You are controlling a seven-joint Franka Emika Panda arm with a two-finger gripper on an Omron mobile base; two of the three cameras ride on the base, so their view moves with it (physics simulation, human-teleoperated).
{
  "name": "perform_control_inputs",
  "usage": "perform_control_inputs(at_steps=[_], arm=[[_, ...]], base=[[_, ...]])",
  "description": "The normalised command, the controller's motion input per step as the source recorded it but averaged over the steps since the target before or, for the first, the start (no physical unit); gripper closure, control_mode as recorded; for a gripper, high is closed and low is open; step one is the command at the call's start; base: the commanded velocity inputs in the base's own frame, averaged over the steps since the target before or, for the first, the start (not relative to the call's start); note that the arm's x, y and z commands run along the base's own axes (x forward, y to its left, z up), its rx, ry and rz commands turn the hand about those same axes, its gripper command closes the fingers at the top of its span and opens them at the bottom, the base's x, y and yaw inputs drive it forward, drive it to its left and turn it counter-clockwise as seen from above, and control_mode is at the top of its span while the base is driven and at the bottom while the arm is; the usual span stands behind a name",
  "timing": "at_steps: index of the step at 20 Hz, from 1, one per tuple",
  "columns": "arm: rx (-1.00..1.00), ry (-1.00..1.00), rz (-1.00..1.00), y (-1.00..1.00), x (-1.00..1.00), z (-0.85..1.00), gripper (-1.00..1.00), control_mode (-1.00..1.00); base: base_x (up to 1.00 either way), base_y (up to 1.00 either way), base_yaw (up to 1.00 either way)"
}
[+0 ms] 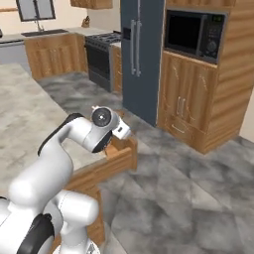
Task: Pick up the metallic utensils from the counter and place them in the open drawer. Make sure not to pick up any wooden utensils.
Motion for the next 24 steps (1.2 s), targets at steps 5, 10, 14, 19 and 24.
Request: perform_control_inputs(at_steps=[5,10,14,19,24], arm=[[0.00,0.00,0.00,0.00,0.00,0.00,1.00,1.00],[0.00,0.00,0.00,0.00,0.00,0.00,1.00,1.00],[0.00,0.00,0.00,0.00,0.00,0.00,1.00,1.00],[0.00,0.00,0.00,0.00,0.00,0.00,1.00,1.00],[0.00,0.00,0.00,0.00,0.00,0.00,1.00,1.00]], base=[[0.63,-0.47,0.47],[0.29,-0.40,0.58],[0.10,-0.45,0.57],[0.12,-0.54,0.53],[0.45,-0.69,0.41]])
